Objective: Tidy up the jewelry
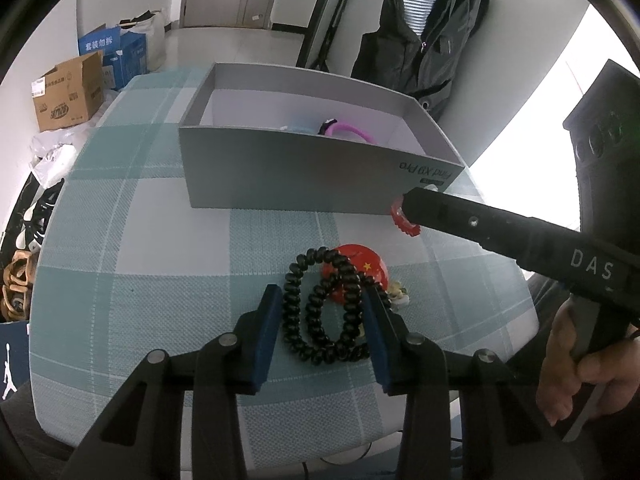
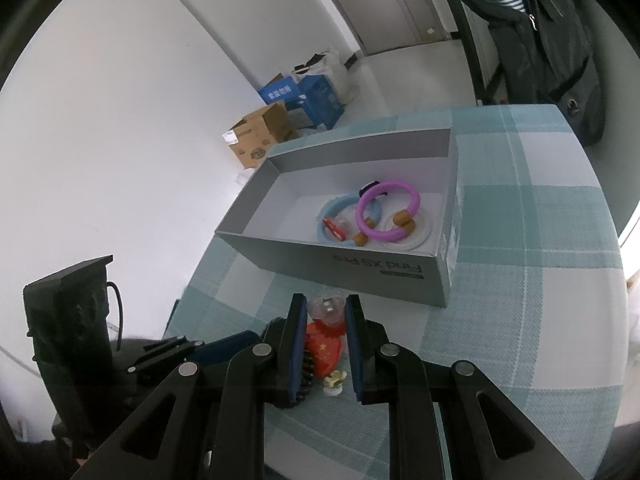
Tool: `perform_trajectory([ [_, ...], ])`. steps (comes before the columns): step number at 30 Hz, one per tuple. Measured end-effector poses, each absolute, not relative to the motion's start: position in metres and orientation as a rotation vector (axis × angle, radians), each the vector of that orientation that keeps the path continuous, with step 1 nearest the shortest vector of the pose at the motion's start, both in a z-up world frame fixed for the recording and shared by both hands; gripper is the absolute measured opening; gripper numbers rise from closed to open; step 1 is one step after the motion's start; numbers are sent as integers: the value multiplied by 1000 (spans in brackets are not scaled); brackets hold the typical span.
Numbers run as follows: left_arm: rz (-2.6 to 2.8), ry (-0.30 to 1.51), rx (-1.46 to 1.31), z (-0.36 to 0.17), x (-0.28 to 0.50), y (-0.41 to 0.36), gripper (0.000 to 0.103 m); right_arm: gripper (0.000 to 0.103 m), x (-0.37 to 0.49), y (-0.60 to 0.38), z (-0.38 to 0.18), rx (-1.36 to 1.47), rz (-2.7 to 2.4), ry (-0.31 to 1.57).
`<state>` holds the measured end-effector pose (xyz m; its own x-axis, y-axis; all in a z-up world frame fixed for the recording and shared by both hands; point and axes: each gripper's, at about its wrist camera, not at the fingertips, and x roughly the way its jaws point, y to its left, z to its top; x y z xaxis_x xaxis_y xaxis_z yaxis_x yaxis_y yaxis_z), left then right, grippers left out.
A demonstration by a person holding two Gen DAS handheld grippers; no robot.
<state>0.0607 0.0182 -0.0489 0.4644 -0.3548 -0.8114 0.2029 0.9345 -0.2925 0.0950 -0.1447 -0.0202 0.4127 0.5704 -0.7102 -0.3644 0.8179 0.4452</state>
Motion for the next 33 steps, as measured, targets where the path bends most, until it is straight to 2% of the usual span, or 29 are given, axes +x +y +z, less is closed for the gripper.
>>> perform_trajectory([
  [19, -313, 940, -210, -32, 60, 31, 34, 18, 90, -150, -4, 291, 635, 914],
  [33, -303, 856, -260, -3, 99, 46, 34, 18, 115, -158, 24, 347, 656, 841],
])
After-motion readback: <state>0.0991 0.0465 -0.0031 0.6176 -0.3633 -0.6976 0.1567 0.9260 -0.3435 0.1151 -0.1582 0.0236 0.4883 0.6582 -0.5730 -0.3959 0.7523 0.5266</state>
